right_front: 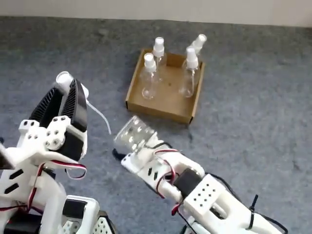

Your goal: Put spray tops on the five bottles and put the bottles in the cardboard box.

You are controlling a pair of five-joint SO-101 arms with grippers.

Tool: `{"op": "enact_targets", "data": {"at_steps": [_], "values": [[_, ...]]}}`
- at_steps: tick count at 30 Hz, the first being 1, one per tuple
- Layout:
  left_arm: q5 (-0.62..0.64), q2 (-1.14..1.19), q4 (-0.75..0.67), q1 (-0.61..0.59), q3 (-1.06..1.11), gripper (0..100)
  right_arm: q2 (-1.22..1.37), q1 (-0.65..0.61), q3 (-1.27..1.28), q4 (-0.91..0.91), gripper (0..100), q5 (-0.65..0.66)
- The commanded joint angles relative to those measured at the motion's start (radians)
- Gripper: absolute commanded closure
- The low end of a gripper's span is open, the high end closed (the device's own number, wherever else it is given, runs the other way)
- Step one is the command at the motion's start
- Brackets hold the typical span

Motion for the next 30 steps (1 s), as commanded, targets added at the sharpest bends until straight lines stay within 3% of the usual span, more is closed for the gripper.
{"op": "enact_targets", "data": {"at_steps": [1, 10, 20, 30], "values": [[0.005, -0.005, 0.026, 0.021, -0.042, 100, 0.005, 0.031, -0.01, -0.033, 99.4, -0.046], [0.003, 0.004, -0.021, 0.125, 0.002, 100, 0.007, 0.012, -0.004, -0.035, 99.4, -0.054], [0.002, 0.002, -0.118, 0.125, 0.11, 100, 0.005, -0.024, -0.002, -0.035, 99.4, -0.054], [0.005, -0.005, -0.094, 0.13, 0.229, 100, 0.005, -0.018, -0.005, -0.035, 99.4, -0.054]]}}
